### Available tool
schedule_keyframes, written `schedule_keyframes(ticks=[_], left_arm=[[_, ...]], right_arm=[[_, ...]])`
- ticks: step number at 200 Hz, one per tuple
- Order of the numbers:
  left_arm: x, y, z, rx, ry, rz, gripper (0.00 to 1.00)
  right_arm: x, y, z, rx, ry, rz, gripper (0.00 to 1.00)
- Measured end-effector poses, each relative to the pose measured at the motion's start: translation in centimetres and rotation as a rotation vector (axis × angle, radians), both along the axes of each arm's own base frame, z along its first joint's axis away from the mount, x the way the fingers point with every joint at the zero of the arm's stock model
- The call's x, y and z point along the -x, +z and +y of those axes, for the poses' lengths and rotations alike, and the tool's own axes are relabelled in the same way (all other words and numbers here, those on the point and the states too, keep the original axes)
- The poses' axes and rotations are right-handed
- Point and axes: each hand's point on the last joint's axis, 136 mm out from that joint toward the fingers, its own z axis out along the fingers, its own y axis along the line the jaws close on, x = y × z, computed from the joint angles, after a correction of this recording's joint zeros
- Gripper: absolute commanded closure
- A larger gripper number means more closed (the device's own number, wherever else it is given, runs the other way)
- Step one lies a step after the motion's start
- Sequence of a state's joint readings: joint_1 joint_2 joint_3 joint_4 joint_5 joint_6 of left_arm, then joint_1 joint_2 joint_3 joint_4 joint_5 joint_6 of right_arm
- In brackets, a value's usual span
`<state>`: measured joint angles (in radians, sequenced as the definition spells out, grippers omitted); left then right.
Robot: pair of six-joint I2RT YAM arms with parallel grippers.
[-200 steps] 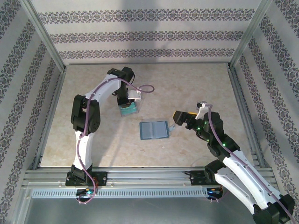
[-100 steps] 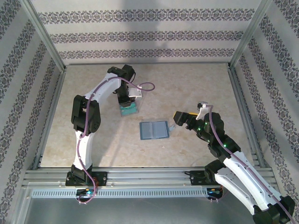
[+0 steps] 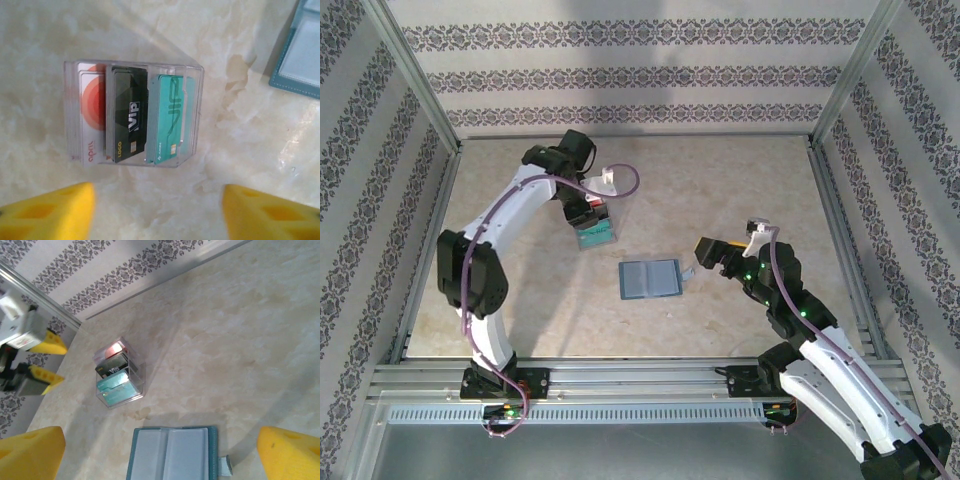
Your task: Take the credit cards out of the card holder
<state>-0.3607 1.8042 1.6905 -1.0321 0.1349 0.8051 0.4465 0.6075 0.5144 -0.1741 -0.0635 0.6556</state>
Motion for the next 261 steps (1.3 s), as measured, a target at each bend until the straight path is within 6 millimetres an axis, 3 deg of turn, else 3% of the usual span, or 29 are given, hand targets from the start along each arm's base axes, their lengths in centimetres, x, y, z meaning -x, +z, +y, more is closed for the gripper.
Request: schedule_keyframes(ticks=[26,59,92,125,165,261], left_arm=[[1.4,-0.1,0.5,0.034,0.051,-0.039,0.00],[2.5,-0.8,1.2,0.068,0.118,-0.091,0.01],[2.3,-0.3,2.0,0.123,0.225,-0.208,0.01],[2.0,0.5,2.6,0.220,0.356,-0.321,0.01],[3.2,-0.4,3.6,0.385,0.536,-0.414,0.01],[4.3,-1.1,10.4,0.481,0.926,-0.627,0.01]], right_arm=[[0.0,-0.1,-0.3,0.010,-0.010,0.002,0.02],[0.0,-0.4,-0.5,0.018,-0.021,0.009,0.02],[-0.1,-0.5,-0.7,0.025,-0.032,0.011,0.02],[-0.2,-0.7,-1.2,0.038,-0.057,0.018,0.02],[-0.5,-0.9,-2.1,0.058,-0.107,0.018,0.02],[-1.6,-1.9,-4.5,0.198,-0.192,-0.017,0.02]])
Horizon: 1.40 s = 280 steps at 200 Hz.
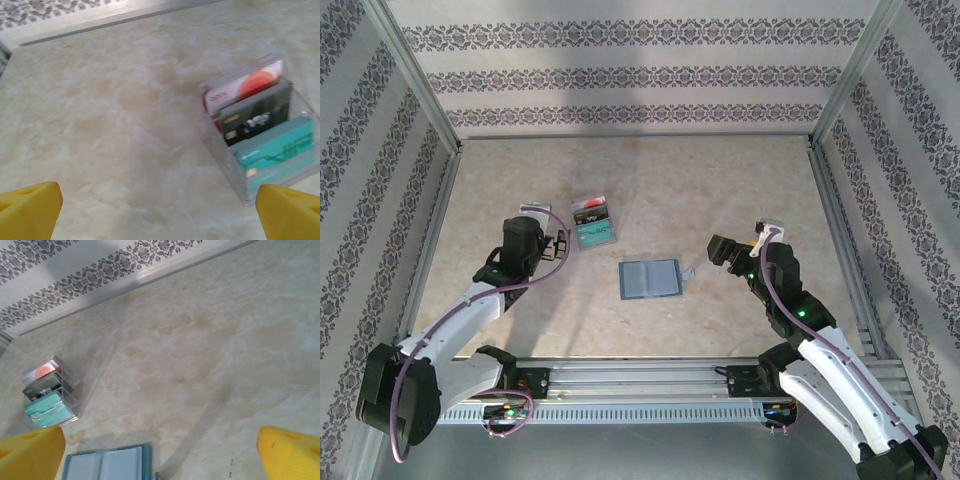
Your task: Take the credit cards out of the card holder
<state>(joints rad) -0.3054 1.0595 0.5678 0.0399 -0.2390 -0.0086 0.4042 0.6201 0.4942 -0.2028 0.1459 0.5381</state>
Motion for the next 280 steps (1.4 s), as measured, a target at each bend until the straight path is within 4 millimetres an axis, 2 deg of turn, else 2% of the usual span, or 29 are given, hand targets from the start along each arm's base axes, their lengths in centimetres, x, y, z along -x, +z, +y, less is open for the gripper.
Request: schedule_keyframes(ticks=[47,75,112,160,199,229,280], left_arm=[[-0.3,-1.3,3.0,0.016,0.123,-0.017,0.01],[-0.6,-2.3,4.5,0.028,0.175,-0.012,0.01],[-1.4,-3.2,6.2,0.044,0.217,-0.039,0.01],[-2.8,-5.1,7.3,0.044,0.212,-0.064,0.01],[-4.3,-5.2,7.1,0.059,0.181,-0.119,0.01],[-4.4,-5.6,6.8,0.071,0.162,-0.157,0.01],[-4.0,-8.6,5.6,0.081,0.086,-0.150,0.01]], right_arm=[[-1.2,-1.2,-1.1,0.094,-0.019,0.022,0.02],[-2.0,-1.1,-1.9,0.140,-0.036,0.003,0.02],[-3.2,-0.7,-3.8,0.202,-0.105,-0.048,0.02],[-4.3,-0.4,-7.2,0.270,-0.237,-0.097,0.02],[-5.1,-0.5,-8.8,0.300,-0.293,-0.104,0.02],[-5.6,-1.1,-9.1,0.308,-0.305,-0.104,0.02],[-6.5,-2.1,-9.5,0.345,-0.305,-0.089,0.02]])
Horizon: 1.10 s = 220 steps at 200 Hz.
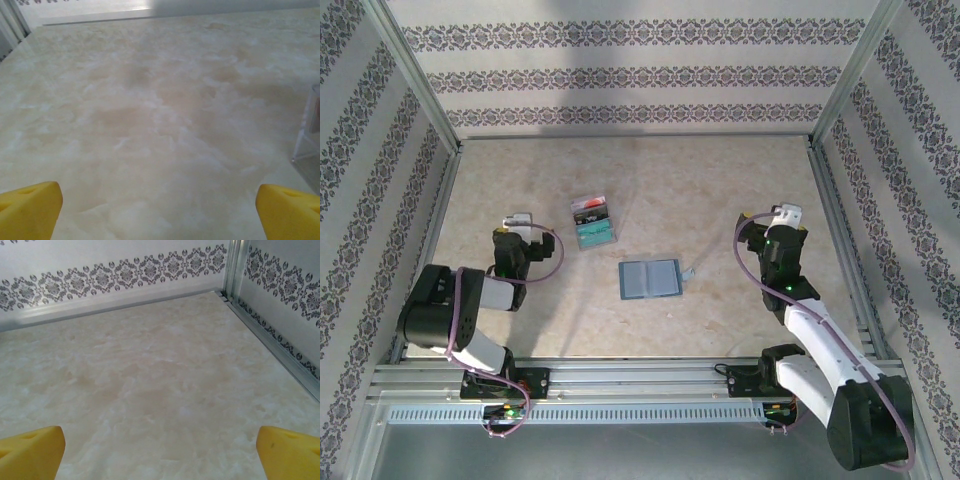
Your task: Take the credit cards out of the card holder
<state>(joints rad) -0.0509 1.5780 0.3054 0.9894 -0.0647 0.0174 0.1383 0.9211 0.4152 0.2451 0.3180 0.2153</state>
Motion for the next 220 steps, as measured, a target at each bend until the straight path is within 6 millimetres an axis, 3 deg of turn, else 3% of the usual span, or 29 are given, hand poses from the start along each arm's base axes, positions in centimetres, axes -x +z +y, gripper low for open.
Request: schedule_keyframes(ticks=[49,112,166,220], left_arm=[[-0.4,0.1,-1.6,0.014,-0.107,-0.012,0.01],[-1.9,1.4,-0.7,0.033,-0.092,-0.033,0.01],[-1.8,0.9,-0.2,0.039,-0.060,-0.011,0.01],[-1.8,0.9,-0.2,0.039,-0.059,-0.011,0.01]], right_arm=[[-0.4,-1.3,-1.2,0.042,-0.022,0.004,0.02],[-0.2,-5.5,-2.3,0.066,-0.047,0.055,0.02],[-1.9,-7.7,-1.9,0.084,-0.020,0.087,0.02],[-4.6,-7.8,-1.5,0.114,0.007,0.058,0.02]])
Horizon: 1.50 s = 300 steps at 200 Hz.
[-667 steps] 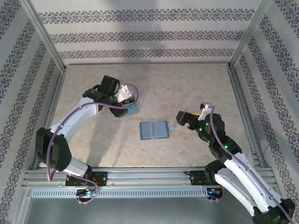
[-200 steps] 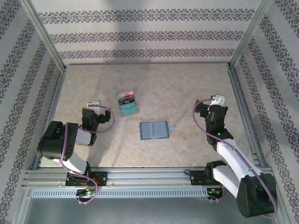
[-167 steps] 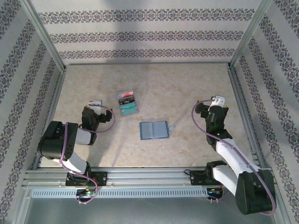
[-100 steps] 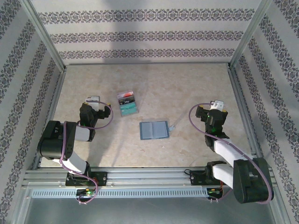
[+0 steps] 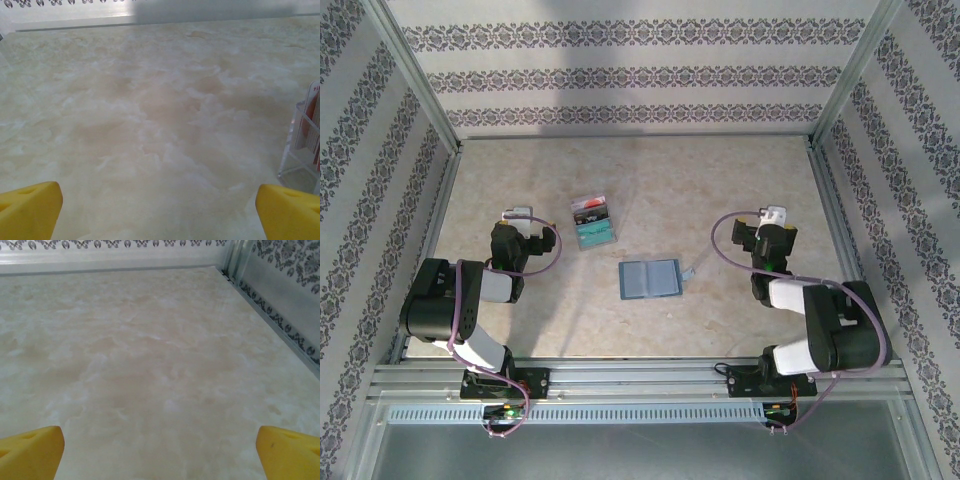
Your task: Take the credit cards out of the card holder
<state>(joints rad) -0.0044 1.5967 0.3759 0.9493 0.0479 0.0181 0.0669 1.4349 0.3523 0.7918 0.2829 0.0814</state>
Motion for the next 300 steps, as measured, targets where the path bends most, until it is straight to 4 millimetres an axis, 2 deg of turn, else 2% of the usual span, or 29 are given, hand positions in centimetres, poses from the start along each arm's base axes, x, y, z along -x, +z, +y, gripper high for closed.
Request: schedule_keyframes(ticks=[55,72,93,112,142,300], left_arm=[[0.0,0.0,0.0,0.000,0.000,0.000,0.01],[0.0,0.0,0.0,0.000,0.000,0.000,0.01],[0.0,0.0,0.0,0.000,0.000,0.000,0.01],[0.0,0.0,0.0,0.000,0.000,0.000,0.01],[0.0,0.0,0.0,0.000,0.000,0.000,0.01],[0.0,0.0,0.0,0.000,0.000,0.000,0.01]], right_arm=[[-1.5,0.9,0.9,-0.008,0.061,-0.027,0.02],[-1.9,0.8,1.3,-0.011,0.101,-0.042,0.02],[-1.6,-0.2,2.1,-0.016,0.160,-0.023,0.02],[-1.7,0.0,2.8,-0.037,0.214,-0.034,0.02],[-1.8,0.3,2.3,-0.066,0.250,-0.049,0.02],[-1.8,0.4,3.2,-0.085,0.301,-0.055,0.02]])
